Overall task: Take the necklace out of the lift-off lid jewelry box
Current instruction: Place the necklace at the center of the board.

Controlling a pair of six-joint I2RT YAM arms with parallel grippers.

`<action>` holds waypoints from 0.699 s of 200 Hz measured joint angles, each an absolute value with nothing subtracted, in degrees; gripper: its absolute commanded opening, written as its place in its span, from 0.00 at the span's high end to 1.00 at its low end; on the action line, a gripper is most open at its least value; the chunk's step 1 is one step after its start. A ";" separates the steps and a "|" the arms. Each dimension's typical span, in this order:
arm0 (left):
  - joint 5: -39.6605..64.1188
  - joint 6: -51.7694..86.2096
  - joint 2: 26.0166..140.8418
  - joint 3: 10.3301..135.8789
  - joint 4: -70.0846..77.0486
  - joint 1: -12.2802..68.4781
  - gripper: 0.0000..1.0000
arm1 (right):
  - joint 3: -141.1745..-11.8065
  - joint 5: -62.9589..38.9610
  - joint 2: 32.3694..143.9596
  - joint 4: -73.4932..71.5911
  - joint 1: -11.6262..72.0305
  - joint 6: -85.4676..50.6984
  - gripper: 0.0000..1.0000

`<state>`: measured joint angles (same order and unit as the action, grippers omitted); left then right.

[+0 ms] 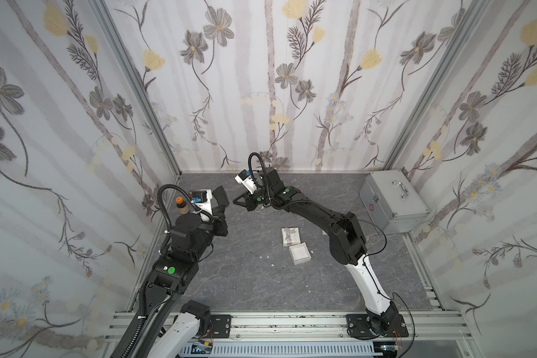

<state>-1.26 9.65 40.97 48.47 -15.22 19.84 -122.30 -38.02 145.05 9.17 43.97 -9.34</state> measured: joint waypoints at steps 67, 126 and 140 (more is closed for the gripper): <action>1.10 10.13 42.28 48.47 -13.89 19.55 1.00 | -112.05 -33.87 141.62 10.96 40.88 -8.95 1.00; 4.75 10.50 45.63 48.47 -12.21 19.55 1.00 | -100.92 -26.87 138.04 13.26 33.93 -9.82 0.95; 5.85 10.50 46.65 48.47 -12.10 19.55 1.00 | -100.99 -25.34 138.12 14.66 33.36 -9.80 0.94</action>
